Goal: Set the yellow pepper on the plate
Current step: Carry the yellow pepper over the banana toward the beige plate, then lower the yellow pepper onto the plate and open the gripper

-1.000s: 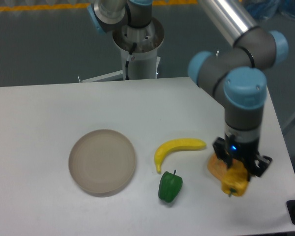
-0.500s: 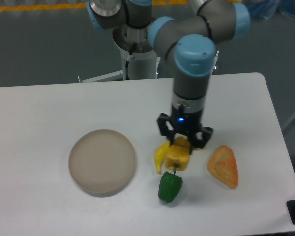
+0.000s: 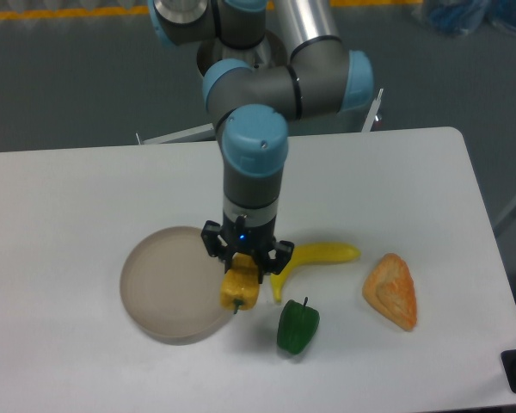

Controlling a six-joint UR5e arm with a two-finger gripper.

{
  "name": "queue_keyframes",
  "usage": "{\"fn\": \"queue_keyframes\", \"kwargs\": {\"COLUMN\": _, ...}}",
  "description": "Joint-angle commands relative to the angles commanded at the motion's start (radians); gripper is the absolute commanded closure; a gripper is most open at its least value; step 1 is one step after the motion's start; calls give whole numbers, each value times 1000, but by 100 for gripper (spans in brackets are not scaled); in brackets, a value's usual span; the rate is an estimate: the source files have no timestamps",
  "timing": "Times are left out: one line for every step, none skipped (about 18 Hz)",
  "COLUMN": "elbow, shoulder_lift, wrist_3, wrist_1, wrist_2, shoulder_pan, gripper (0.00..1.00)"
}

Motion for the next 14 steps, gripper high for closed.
{"fn": "queue_keyframes", "kwargs": {"elbow": -14, "shoulder_lift": -3, "wrist_3": 0, "wrist_1": 27, "wrist_2": 0, "shoulder_pan": -11, "gripper": 70}}
{"fn": "queue_keyframes", "kwargs": {"elbow": -31, "shoulder_lift": -6, "wrist_3": 0, "wrist_1": 54, "wrist_2": 0, "shoulder_pan": -17, "gripper": 70}}
{"fn": "queue_keyframes", "kwargs": {"elbow": -58, "shoulder_lift": -6, "wrist_3": 1, "wrist_1": 95, "wrist_2": 0, "shoulder_pan": -19, "gripper": 70}}
{"fn": "queue_keyframes", "kwargs": {"elbow": -72, "shoulder_lift": -6, "wrist_3": 1, "wrist_1": 116, "wrist_2": 2, "shoulder_pan": -26, "gripper": 70}}
{"fn": "queue_keyframes", "kwargs": {"elbow": -84, "shoulder_lift": -6, "wrist_3": 1, "wrist_1": 126, "wrist_2": 5, "shoulder_pan": -34, "gripper": 70}}
{"fn": "queue_keyframes", "kwargs": {"elbow": -100, "shoulder_lift": -6, "wrist_3": 1, "wrist_1": 132, "wrist_2": 5, "shoulder_pan": -37, "gripper": 70}}
{"fn": "queue_keyframes", "kwargs": {"elbow": -118, "shoulder_lift": -5, "wrist_3": 5, "wrist_1": 134, "wrist_2": 5, "shoulder_pan": -38, "gripper": 70}}
{"fn": "queue_keyframes", "kwargs": {"elbow": -136, "shoulder_lift": -8, "wrist_3": 8, "wrist_1": 135, "wrist_2": 5, "shoulder_pan": -43, "gripper": 70}}
{"fn": "queue_keyframes", "kwargs": {"elbow": -147, "shoulder_lift": -9, "wrist_3": 11, "wrist_1": 137, "wrist_2": 5, "shoulder_pan": -51, "gripper": 70}}
{"fn": "queue_keyframes", "kwargs": {"elbow": -155, "shoulder_lift": -9, "wrist_3": 12, "wrist_1": 137, "wrist_2": 5, "shoulder_pan": -54, "gripper": 70}}
{"fn": "queue_keyframes", "kwargs": {"elbow": -161, "shoulder_lift": -9, "wrist_3": 14, "wrist_1": 137, "wrist_2": 5, "shoulder_pan": -58, "gripper": 69}}
{"fn": "queue_keyframes", "kwargs": {"elbow": -166, "shoulder_lift": -9, "wrist_3": 14, "wrist_1": 137, "wrist_2": 2, "shoulder_pan": -63, "gripper": 69}}
{"fn": "queue_keyframes", "kwargs": {"elbow": -173, "shoulder_lift": -20, "wrist_3": 18, "wrist_1": 137, "wrist_2": 3, "shoulder_pan": -77, "gripper": 69}}
{"fn": "queue_keyframes", "kwargs": {"elbow": -178, "shoulder_lift": -23, "wrist_3": 31, "wrist_1": 137, "wrist_2": 5, "shoulder_pan": -80, "gripper": 69}}
